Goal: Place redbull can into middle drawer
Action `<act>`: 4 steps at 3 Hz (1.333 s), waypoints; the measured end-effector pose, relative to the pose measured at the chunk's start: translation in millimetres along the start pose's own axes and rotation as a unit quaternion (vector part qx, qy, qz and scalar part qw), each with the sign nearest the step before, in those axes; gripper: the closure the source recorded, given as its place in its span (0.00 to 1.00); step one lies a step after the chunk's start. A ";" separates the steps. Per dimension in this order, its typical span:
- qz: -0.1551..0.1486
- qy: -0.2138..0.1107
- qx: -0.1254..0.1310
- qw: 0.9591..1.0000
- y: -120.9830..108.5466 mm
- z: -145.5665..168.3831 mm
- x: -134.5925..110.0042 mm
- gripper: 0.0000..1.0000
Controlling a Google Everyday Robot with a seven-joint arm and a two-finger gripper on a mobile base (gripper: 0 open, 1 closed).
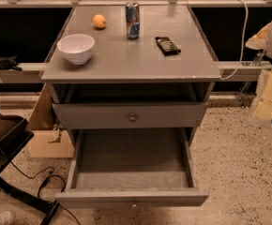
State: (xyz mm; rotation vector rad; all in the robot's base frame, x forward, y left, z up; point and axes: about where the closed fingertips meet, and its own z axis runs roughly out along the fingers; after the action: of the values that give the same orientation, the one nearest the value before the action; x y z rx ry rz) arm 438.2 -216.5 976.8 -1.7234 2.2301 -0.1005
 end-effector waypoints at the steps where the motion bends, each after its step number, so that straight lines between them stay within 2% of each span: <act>1: 0.000 0.000 0.000 1.000 0.0 0.0 0.0 0.00; 2: 0.015 -0.035 0.003 0.999 -11.4 15.9 -3.0 0.00; 3: 0.055 -0.118 0.011 0.992 -50.0 46.7 -12.6 0.00; 4: 0.072 -0.222 0.032 0.972 -89.3 78.7 -35.1 0.00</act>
Offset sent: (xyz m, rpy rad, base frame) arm 0.0460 0.0034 -0.0362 0.2112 -0.0385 -0.0356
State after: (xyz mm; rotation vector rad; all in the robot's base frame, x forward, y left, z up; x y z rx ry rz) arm 552.1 -196.3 931.7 -1.3807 1.9819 0.2237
